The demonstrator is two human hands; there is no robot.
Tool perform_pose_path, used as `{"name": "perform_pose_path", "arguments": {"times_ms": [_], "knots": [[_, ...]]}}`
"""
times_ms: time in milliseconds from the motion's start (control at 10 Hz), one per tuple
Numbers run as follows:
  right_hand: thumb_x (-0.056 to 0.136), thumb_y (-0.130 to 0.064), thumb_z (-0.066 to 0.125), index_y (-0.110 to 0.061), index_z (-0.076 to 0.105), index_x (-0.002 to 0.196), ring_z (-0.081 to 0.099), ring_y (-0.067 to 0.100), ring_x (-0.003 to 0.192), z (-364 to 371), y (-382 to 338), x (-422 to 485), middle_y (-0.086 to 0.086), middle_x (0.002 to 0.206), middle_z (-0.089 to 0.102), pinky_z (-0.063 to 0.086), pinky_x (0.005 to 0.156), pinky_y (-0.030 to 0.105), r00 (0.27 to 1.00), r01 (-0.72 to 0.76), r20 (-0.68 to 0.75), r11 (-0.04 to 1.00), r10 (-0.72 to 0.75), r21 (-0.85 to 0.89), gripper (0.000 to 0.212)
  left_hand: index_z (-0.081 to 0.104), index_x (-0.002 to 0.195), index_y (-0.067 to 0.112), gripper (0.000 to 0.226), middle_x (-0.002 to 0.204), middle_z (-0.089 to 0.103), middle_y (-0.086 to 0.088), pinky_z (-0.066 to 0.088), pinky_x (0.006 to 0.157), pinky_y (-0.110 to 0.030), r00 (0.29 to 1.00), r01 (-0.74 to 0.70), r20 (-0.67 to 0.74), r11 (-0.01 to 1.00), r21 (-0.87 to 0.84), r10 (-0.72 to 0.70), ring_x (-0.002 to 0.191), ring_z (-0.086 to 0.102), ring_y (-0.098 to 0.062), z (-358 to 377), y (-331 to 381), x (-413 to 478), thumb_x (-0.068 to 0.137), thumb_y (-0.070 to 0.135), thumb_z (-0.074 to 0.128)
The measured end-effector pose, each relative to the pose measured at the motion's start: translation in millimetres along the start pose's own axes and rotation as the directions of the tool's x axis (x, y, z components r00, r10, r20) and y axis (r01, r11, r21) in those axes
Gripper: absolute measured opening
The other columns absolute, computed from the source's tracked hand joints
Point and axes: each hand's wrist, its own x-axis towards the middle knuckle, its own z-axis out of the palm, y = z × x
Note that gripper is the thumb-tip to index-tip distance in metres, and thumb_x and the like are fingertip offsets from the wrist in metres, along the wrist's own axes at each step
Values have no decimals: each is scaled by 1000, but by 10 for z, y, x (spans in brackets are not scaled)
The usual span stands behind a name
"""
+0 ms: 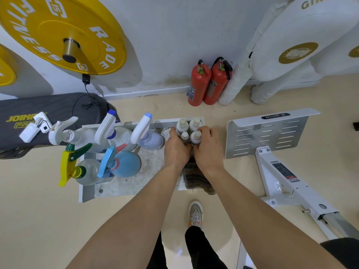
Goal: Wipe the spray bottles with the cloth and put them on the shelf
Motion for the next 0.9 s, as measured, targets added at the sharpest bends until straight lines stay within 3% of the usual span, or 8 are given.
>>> {"name": "perform_pose_path", "arguments": {"times_ms": [100,200,300,400,500,600,800,900], "knots": [[90,-4,61,-9,51,120,56,30,89,-20,21,-10,12,115,48,48,73,39,1000,-23,15,999,23,28,32,40,135,12,56,116,67,-12,52,85,-42,1000,13,-4,1000,24,-13,104,64,-34,-26,3,-30,86,17,68],[89,-6,63,-11,49,130,58,33,99,-75,84,-63,13,126,48,51,82,43,999,-42,11,996,41,82,44,41,135,14,55,117,66,-10,51,86,-41,999,44,-1,999,21,-44,105,63,-34,-70,-24,-101,86,18,65],[91,-18,66,-14,47,135,57,30,109,-182,193,-191,10,132,49,53,85,44,992,-125,13,992,124,23,48,48,130,13,46,115,63,-5,48,85,-35,996,91,-3,995,38,-91,108,62,-29,-101,-104,-253,88,21,64],[96,-31,59,-14,51,131,58,29,108,-243,328,-377,8,127,53,53,85,45,977,-213,24,977,213,-24,39,62,115,15,25,110,69,-5,48,83,-31,996,58,61,987,153,-68,103,64,-25,-65,-225,-482,90,19,61],[99,-31,56,-15,56,120,60,26,97,-233,437,-557,8,119,59,53,85,42,957,-268,119,963,266,0,27,69,117,15,26,112,71,-5,46,79,-23,974,-2,221,982,190,-41,102,65,-23,55,-309,-703,93,17,58],[98,-25,55,-15,58,116,63,28,95,-235,485,-671,10,113,65,54,83,40,942,-275,202,962,269,-2,21,73,112,13,24,109,73,-6,42,70,-19,956,-40,292,980,196,-20,95,65,-21,121,-305,-846,92,15,58],[96,-22,52,-17,57,121,59,29,103,-543,171,-734,6,122,58,46,81,35,960,-139,234,987,153,-76,26,71,110,18,22,110,72,-5,52,91,-32,974,28,214,981,189,-69,104,65,-25,-221,-184,-1086,93,19,57],[94,-24,55,-17,58,123,59,30,110,-756,-120,-724,9,126,58,49,92,39,955,-42,291,996,62,-75,30,70,110,16,21,112,71,-4,49,89,-32,988,21,147,973,230,-56,103,63,-24,-559,-37,-1269,95,27,60]]}}
